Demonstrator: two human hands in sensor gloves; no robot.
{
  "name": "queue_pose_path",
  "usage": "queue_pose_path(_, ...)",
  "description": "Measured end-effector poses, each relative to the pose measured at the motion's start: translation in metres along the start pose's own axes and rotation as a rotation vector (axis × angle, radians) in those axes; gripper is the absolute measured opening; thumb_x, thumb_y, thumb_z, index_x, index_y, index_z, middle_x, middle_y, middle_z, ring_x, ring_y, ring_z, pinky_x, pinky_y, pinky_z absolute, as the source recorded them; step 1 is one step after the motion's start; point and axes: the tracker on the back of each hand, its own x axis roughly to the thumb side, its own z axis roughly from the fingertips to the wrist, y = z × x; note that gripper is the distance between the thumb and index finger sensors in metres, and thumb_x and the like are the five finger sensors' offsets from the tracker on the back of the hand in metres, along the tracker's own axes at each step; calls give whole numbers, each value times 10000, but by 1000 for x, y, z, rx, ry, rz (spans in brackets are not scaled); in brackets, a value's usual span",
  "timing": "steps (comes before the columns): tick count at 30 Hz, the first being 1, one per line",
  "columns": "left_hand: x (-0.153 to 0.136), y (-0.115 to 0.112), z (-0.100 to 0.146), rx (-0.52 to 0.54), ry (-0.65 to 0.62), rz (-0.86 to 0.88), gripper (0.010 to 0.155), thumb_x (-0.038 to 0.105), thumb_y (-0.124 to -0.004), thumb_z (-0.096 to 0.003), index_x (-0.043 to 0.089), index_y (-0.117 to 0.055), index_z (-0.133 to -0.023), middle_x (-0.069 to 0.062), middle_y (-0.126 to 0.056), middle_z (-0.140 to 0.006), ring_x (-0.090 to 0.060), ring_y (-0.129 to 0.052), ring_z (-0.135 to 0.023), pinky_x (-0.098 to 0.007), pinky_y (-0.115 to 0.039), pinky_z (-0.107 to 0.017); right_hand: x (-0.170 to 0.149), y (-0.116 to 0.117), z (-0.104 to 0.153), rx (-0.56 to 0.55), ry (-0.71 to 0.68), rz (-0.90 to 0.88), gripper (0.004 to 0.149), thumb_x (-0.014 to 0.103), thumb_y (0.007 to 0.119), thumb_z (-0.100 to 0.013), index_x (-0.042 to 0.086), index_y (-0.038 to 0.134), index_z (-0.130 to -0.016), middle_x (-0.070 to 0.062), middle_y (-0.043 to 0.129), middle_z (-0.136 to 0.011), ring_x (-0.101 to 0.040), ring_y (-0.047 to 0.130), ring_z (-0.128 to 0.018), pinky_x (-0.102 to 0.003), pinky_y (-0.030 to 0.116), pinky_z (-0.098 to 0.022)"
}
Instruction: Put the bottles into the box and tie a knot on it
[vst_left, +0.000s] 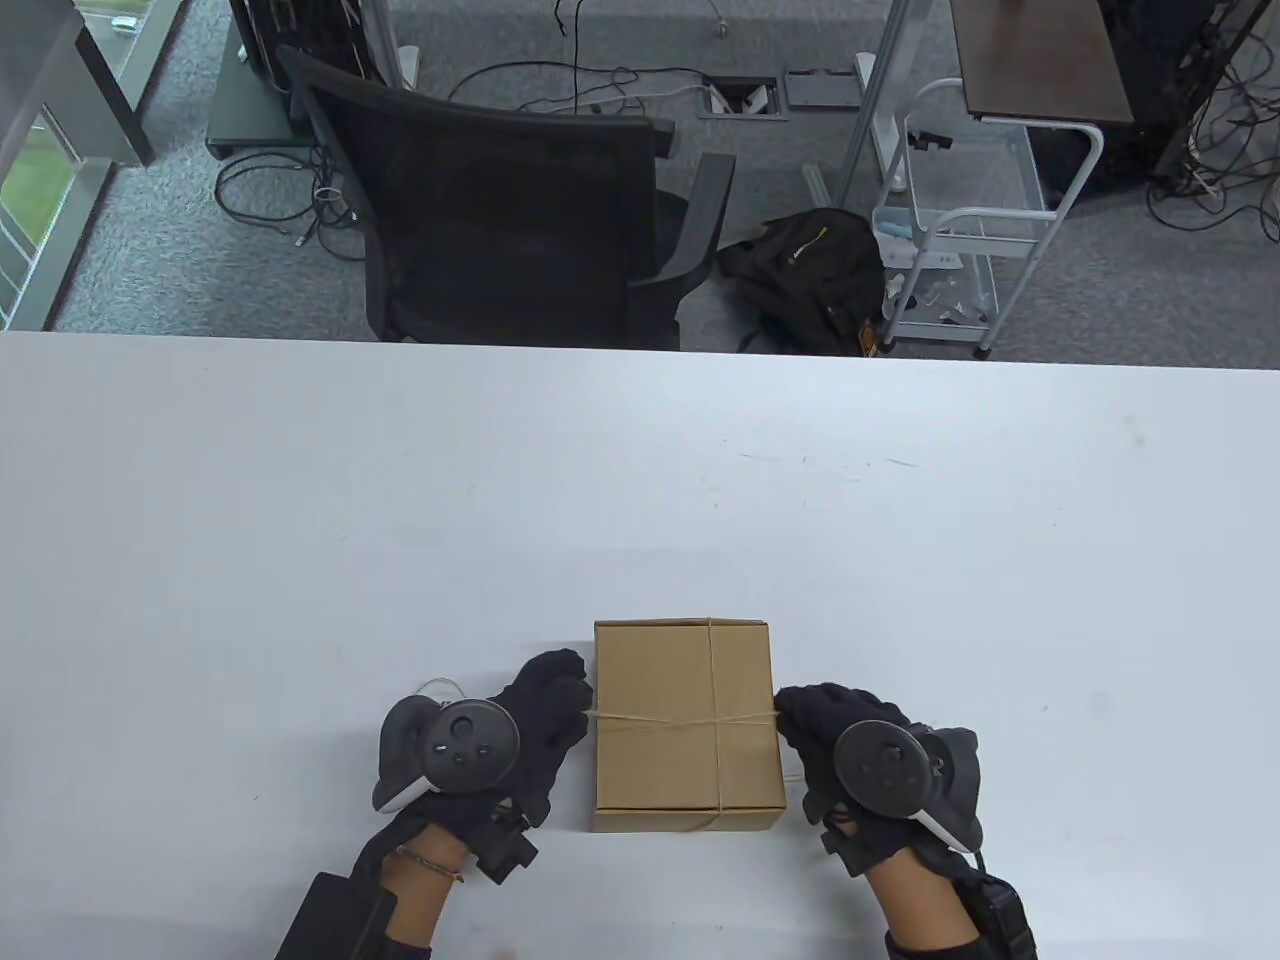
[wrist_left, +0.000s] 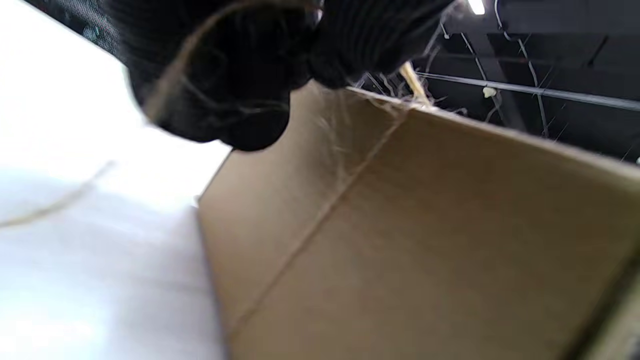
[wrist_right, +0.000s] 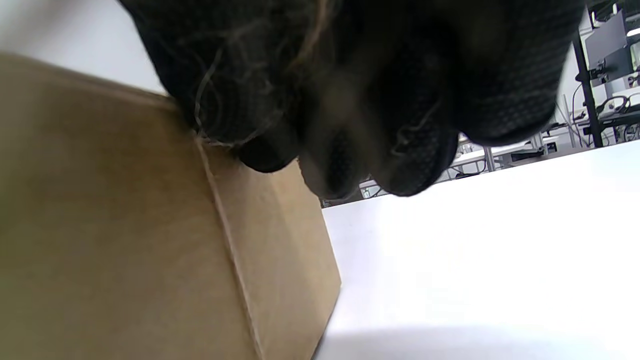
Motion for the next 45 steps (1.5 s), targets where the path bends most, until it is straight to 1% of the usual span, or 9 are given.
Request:
queue_pose_path(3, 0, 4, 0, 5, 18, -36, 468, 358, -815, -501, 190, -815, -937, -77, -1115, -607, -226, -1158, -249, -381, -980, -186, -2, 2, 0, -2, 8, -19, 366, 277, 883, -413, 94, 999, -707, -171, 1046, -686, -416, 1002, -587, -557, 859, -432)
queue_pose_path(9, -3, 18, 2, -27, 25, -55, 560, 461, -904, -445, 141, -881, -905, -4, -1109, -400, -115, -1024, -48, -309, -916, -57, -1, 2, 0, -11, 4, -22, 367, 269, 881, -415, 81, 1003, -706, -182, 1054, -670, -419, 1024, -553, -550, 886, -392)
queue_pose_path(12, -9, 27, 4, -82, 47, -2, 577, 479, -913, -434, 133, -896, -895, -3, -1115, -394, -113, -1024, -44, -310, -918, -56, -1, 2, 1, -22, -1, -6, 367, 272, 882, -413, 81, 1006, -701, -182, 1060, -660, -414, 1030, -542, -544, 889, -386)
queue_pose_path(19, -30, 37, 11, -33, 160, 79, 560, 482, -860, -467, 118, -900, -892, -8, -1111, -385, -112, -1013, -34, -310, -910, -47, 1, 2, 1, -26, -8, 14, 367, 275, 876, -417, 84, 1003, -703, -179, 1058, -661, -411, 1025, -546, -543, 883, -393)
queue_pose_path(25, -34, 32, 10, -34, 293, -75, 545, 465, -839, -487, 112, -902, -897, -3, -1111, -363, -107, -1003, -12, -302, -903, -26, 0, 2, 2, -21, -1, 3, 368, 277, 874, -419, 84, 1000, -706, -179, 1055, -665, -413, 1021, -551, -546, 878, -399)
queue_pose_path(28, -32, 26, 7, -122, 328, -204, 525, 440, -855, -492, 134, -897, -917, -8, -1117, -384, -101, -1006, -16, -296, -906, -31, 0, 2, 1, -20, -3, 5, 370, 278, 872, -421, 83, 999, -708, -180, 1053, -668, -414, 1019, -554, -546, 877, -400)
queue_pose_path(32, -29, 12, 1, -293, 283, -221, 537, 432, -913, -470, 164, -907, -935, -53, -1143, -477, -92, -1014, -27, -290, -912, -42, 1, 3, 2, -21, -2, 19, 371, 276, 865, -424, 81, 994, -713, -183, 1050, -669, -417, 1017, -556, -551, 874, -402)
queue_pose_path(39, -15, -3, -3, -637, 172, -1, 515, 411, -977, -441, 203, -954, -912, -95, -1156, -590, -90, -1035, -64, -288, -924, -74, 7, 8, 3, -58, -7, 71, 375, 269, 842, -437, 76, 978, -729, -188, 1046, -670, -416, 1018, -549, -550, 876, -396)
queue_pose_path(45, 16, 4, -2, -643, -39, 255, 494, 445, -1002, -406, 150, -1026, -801, -45, -1166, -440, -87, -1031, -22, -286, -923, -42, 14, 10, 4, -87, -21, 123, 373, 285, 851, -450, 59, 984, -715, -189, 1055, -647, -413, 1025, -529, -547, 881, -381)
